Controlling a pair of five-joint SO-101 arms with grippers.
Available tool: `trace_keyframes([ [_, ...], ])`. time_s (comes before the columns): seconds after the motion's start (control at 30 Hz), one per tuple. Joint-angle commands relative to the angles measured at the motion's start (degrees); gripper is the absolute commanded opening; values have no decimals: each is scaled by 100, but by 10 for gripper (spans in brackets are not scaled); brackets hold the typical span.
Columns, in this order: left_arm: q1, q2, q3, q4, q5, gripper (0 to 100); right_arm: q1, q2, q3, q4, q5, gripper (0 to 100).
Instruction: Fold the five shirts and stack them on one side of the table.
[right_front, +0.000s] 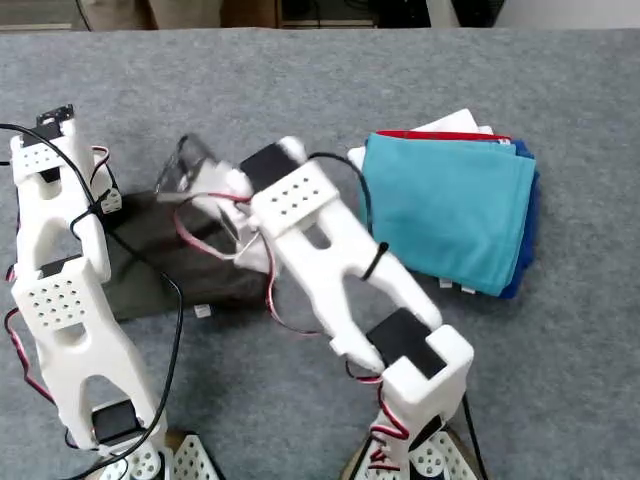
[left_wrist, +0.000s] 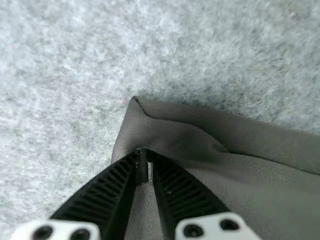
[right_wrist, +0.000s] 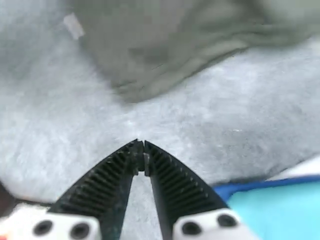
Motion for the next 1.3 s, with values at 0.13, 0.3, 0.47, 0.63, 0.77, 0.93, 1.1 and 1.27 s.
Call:
trace_keyframes([
  [0.13,-88,-48,-378,501,-387,23,-400,321,-620,-123,-2268,156],
  [0.3,-396,-22,-1820,1538,-527,23,-470,1024,-901,-264,-3719,366],
  [0.47,-774,-13,-3068,1837,-536,25,-567,1938,-1622,-255,-4563,418],
  [0.63,-897,13,-2857,1837,-730,122,-690,2712,-2835,-79,-4985,417],
  [0.77,-976,13,-2514,1837,-853,145,-778,3231,-3749,193,-5292,380],
  [0.93,-993,13,-2268,1829,-853,145,-752,4127,-4382,202,-5723,242],
  [1.1,-976,22,-2251,1829,-800,145,-752,4910,-4927,422,-5925,124],
  [1.27,-967,22,-2233,1829,-695,147,-743,5305,-5314,686,-5943,147],
])
